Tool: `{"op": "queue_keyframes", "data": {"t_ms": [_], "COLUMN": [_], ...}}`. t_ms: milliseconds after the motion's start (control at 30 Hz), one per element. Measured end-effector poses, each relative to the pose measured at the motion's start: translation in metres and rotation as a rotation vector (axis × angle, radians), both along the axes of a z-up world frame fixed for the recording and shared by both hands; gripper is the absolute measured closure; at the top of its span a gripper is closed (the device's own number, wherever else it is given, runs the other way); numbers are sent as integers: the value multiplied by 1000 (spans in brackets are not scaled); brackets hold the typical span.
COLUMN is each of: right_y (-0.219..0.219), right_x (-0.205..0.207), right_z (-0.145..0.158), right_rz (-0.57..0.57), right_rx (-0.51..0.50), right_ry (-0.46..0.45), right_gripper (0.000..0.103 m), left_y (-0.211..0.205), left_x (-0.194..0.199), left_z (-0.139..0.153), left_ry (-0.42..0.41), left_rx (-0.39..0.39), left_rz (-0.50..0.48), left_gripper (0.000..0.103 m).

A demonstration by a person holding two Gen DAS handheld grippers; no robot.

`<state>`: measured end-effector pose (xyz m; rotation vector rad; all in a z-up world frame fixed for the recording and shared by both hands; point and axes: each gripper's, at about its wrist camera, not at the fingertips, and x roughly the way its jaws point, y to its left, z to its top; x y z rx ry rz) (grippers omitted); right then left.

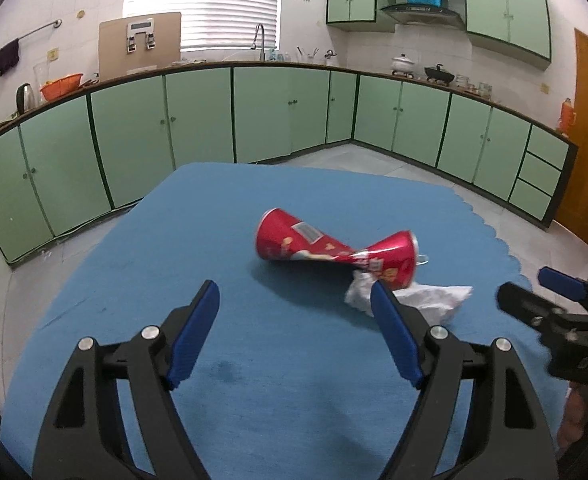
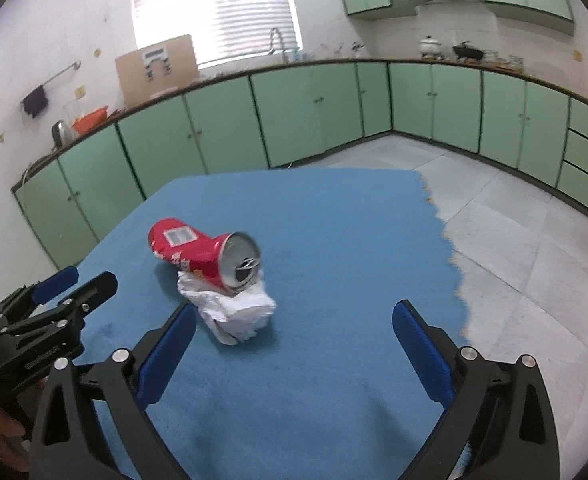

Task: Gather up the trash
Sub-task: 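Move both tools back over the table toward the red can and tissue, then grasp the white tissue with the right tool and lift it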

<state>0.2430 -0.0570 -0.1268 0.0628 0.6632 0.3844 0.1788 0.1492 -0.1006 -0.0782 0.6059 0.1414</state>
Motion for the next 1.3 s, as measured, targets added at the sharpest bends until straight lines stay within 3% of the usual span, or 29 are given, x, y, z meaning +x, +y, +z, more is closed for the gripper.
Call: {"op": "queue_keyframes", "data": {"t_ms": [233, 433, 600, 767, 867, 1067, 1300], "right_y": [32, 44, 47, 48, 49, 37, -4], "right_x": [24, 33, 33, 29, 23, -1, -25], "right_z": [-18, -29, -33, -31, -27, -18, -6], "right_rz": [68, 111, 165, 208, 239, 273, 193], "right_rx": [-44, -53, -34, -3, -1, -4, -44], "right_ry": [73, 115, 148, 150, 150, 140, 119], "right_gripper": [9, 20, 53, 77, 86, 90, 90], "left_y": [13, 17, 17, 13, 10, 4, -24], "left_x": [5, 11, 13, 15, 15, 11, 7], "left_z": [-8, -8, -10, -10, -8, -6, -3], "left_ry": [11, 10, 15, 20, 19, 17, 9], "left_rx": [-18, -25, -32, -30, -28, -35, -55], "left_rz": [18, 30, 32, 23, 18, 2, -59], "left_gripper": [27, 27, 27, 27, 27, 27, 28]}}
